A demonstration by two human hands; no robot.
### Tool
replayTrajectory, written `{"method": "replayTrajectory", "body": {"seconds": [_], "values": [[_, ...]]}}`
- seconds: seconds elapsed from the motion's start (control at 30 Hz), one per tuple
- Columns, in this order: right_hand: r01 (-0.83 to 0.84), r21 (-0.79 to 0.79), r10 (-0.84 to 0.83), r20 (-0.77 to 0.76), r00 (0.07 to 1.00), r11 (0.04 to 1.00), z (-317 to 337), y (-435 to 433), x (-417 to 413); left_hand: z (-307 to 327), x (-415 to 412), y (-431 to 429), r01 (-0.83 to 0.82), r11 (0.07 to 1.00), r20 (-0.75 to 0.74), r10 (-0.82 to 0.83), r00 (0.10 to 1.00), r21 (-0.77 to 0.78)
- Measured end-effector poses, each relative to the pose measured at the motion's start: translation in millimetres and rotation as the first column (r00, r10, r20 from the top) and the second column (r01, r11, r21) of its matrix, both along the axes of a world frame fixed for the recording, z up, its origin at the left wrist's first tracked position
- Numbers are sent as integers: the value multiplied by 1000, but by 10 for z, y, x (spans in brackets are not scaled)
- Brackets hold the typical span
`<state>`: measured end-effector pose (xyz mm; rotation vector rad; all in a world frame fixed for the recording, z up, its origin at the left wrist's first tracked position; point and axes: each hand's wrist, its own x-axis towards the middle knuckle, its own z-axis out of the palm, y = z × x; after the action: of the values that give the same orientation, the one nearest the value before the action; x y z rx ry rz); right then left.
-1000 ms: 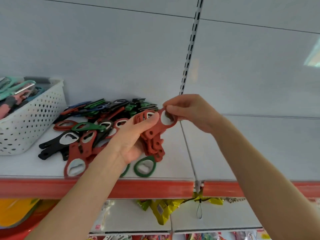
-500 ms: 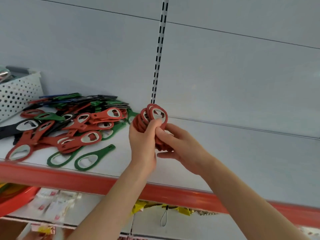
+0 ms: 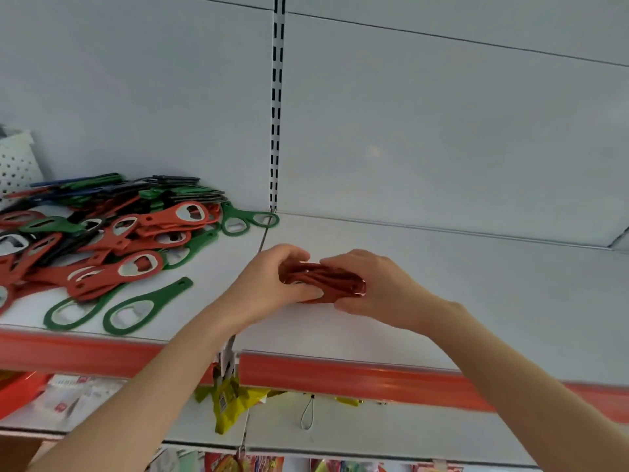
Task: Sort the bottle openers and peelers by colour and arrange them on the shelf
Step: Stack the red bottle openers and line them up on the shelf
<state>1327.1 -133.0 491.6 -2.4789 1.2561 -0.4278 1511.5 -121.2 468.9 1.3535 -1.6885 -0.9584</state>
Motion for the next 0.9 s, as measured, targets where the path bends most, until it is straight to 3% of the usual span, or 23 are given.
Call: {"method": "replayTrajectory", "body": {"seconds": [0.13, 0.3, 0.53, 0.9], "values": [[180, 121, -197, 148, 969, 976, -189, 57, -127, -82, -116, 29, -4, 993, 141, 21, 990, -120], [252, 369, -358, 257, 898, 895, -291, 123, -103, -158, -308, 22, -36, 995, 96, 45, 994, -95], [279, 343, -416, 439, 797, 897, -377, 106, 32, -199, -377, 29, -86, 989, 73, 95, 993, -122], [275, 339, -411, 443, 797, 900, -403, 100, -36, -203, -426, 58, -46, 993, 230, 69, 971, -106]]}}
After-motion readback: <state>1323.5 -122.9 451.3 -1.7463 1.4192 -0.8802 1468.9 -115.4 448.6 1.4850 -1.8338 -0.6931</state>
